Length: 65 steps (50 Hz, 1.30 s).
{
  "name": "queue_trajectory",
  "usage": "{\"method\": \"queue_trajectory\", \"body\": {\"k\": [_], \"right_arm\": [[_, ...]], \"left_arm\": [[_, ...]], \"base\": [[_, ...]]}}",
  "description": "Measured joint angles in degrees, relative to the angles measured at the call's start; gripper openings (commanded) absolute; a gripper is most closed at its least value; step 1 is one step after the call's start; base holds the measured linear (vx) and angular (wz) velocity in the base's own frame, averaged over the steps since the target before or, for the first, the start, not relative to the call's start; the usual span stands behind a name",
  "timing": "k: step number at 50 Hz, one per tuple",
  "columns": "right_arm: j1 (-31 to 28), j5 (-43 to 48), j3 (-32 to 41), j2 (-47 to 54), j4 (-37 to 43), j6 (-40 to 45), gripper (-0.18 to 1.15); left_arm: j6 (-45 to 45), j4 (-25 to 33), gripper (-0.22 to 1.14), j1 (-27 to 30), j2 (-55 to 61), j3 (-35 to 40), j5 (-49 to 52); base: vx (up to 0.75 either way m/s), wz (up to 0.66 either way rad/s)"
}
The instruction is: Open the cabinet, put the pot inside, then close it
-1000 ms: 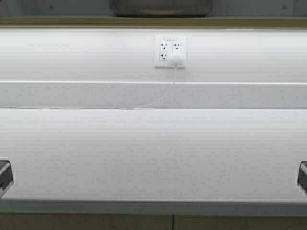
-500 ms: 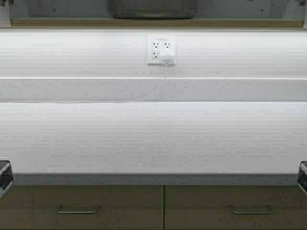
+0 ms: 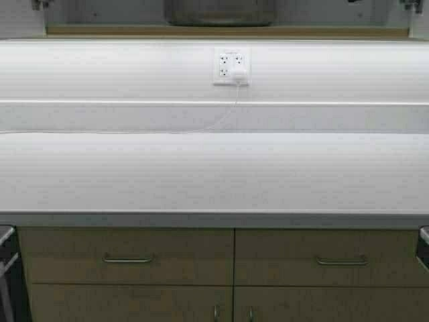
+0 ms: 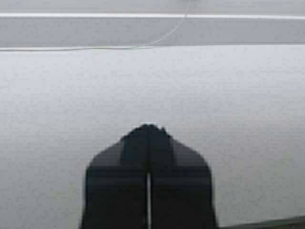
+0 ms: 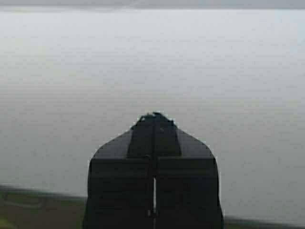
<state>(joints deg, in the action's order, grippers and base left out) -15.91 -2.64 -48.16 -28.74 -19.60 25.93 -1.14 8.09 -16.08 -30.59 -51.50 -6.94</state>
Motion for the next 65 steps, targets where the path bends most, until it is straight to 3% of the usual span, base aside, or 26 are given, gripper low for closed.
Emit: {"method": "queue_trajectory", "body": {"k": [14, 27, 39, 49, 59, 65], "right_arm": [[5.7, -4.2, 1.3, -5.1, -1.7, -2.2, 0.07], [19.1, -9.1, 4.4, -12.7, -3.3, -7.1, 0.07], [31.0, -7.1, 9.1, -9.7, -3.2, -7.0, 0.06], [37.6, -4.2, 17.2, -0.8, -2.8, -5.5, 0.06], [37.7, -3.4, 29.4, 11.2, -2.8, -5.4, 0.06], [37.8, -3.9, 35.3, 17.3, -2.8, -5.4, 0.06]], "left_arm": [[-0.6, -0.7, 0.03, 11.4, -4.1, 0.8, 6.1], [-0.6, -6.1, 0.03, 28.9, -10.7, 3.9, 14.7], [-0.4, -11.4, 0.03, 41.6, -9.7, 12.1, 16.8], [1.3, -11.4, 0.03, 45.2, -1.0, 24.1, 17.1], [4.2, -9.9, 0.04, 44.6, 13.0, 38.3, 16.0], [4.5, -9.5, 0.04, 42.0, 19.3, 43.2, 15.9]], "base": [[-0.22, -0.05], [-0.21, -0.09], [-0.16, 0.02], [-0.10, 0.05], [-0.07, 0.05], [-0.03, 0.02]]}}
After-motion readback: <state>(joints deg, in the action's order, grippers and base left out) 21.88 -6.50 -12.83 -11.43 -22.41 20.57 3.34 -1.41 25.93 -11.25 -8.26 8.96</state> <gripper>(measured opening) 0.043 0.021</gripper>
